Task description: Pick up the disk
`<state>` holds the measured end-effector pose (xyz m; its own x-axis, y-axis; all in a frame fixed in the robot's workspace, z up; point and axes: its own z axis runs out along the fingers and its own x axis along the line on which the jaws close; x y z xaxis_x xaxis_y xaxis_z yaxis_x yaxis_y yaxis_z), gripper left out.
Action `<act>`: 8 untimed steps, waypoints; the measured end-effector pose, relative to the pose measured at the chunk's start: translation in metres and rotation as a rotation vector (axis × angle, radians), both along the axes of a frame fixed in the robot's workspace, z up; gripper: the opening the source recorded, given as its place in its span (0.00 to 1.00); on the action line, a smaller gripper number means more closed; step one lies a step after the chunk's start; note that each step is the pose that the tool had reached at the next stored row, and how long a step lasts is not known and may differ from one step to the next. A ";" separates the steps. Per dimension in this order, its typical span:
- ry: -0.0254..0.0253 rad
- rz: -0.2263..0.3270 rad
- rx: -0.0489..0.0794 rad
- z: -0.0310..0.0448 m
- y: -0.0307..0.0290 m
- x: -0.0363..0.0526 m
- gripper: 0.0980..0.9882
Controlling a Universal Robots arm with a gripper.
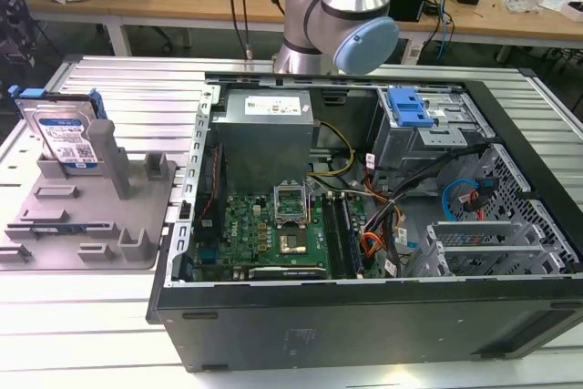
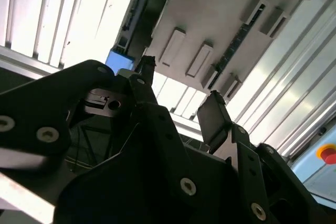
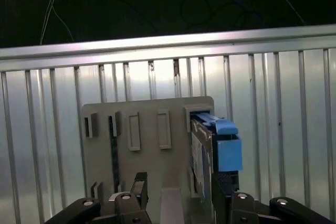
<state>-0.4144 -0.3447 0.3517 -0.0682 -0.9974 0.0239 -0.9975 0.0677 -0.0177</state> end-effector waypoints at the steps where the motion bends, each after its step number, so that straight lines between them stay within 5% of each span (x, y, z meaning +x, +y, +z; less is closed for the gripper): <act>1: 0.0001 0.000 0.000 -0.0001 0.0034 -0.0027 0.56; 4: 0.0000 0.001 0.000 -0.0006 0.0205 -0.0134 0.56; 8: 0.0000 0.003 0.000 -0.0007 0.0241 -0.0161 0.56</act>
<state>-0.4305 -0.3205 0.3510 -0.0655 -0.9976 0.0240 -0.9977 0.0651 -0.0177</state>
